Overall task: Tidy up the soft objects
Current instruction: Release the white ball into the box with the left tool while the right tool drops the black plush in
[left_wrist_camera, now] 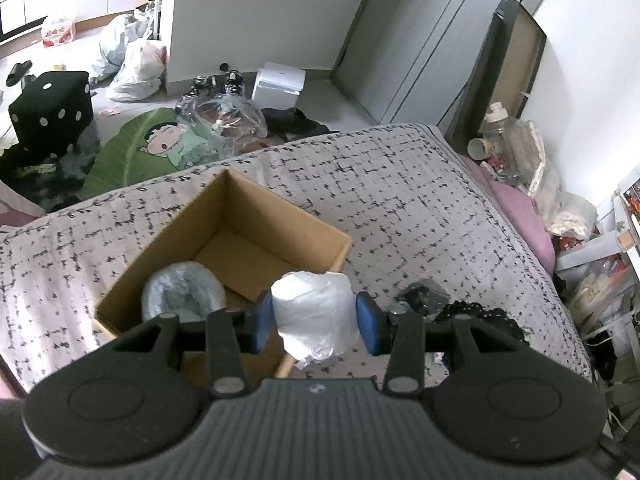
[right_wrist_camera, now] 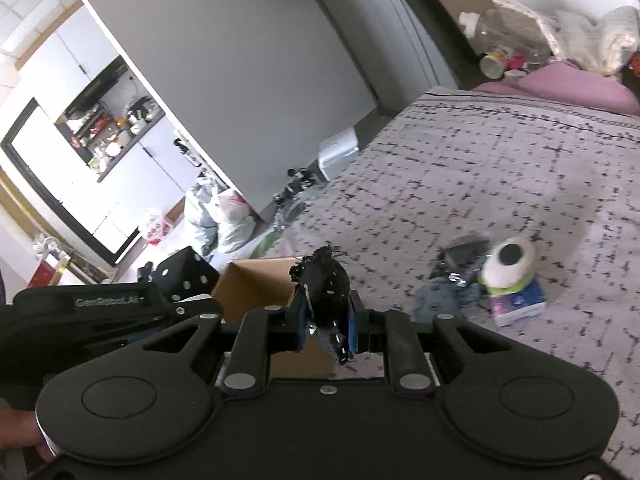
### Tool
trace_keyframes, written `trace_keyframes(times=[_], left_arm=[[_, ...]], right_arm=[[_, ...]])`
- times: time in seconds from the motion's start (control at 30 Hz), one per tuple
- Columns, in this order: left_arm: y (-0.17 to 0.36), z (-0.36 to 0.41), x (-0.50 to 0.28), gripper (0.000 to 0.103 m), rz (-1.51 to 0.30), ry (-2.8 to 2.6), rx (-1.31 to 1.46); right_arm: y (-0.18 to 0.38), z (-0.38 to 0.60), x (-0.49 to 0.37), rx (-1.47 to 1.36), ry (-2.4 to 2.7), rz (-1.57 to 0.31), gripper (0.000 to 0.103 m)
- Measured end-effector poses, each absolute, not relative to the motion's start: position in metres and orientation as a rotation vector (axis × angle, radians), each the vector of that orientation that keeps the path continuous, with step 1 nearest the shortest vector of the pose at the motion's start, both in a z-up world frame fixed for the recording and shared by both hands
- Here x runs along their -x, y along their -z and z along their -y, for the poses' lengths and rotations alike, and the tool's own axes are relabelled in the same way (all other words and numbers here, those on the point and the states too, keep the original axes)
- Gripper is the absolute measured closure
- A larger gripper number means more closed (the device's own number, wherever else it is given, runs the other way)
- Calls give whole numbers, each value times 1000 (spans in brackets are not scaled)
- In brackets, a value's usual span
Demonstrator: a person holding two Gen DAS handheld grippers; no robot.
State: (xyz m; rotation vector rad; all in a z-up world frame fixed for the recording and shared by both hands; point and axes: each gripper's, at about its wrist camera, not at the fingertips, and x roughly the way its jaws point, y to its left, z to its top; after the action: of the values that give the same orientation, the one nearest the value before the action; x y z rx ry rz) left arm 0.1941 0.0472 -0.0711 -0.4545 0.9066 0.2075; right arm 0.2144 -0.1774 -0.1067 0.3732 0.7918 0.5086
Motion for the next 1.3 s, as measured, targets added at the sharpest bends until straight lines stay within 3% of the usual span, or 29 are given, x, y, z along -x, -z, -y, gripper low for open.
trace_keyframes(times=[0.8, 1.03, 1.3], left_arm=[[129, -100, -189, 60, -1063, -219, 562], [140, -115, -185, 46, -1117, -252, 599], [125, -135, -178, 44, -1071, -289, 616]], right_arm=[[113, 119, -208, -339, -599, -845, 84], [122, 103, -211, -321, -614, -875, 84], [130, 86, -207, -289, -640, -897, 84]])
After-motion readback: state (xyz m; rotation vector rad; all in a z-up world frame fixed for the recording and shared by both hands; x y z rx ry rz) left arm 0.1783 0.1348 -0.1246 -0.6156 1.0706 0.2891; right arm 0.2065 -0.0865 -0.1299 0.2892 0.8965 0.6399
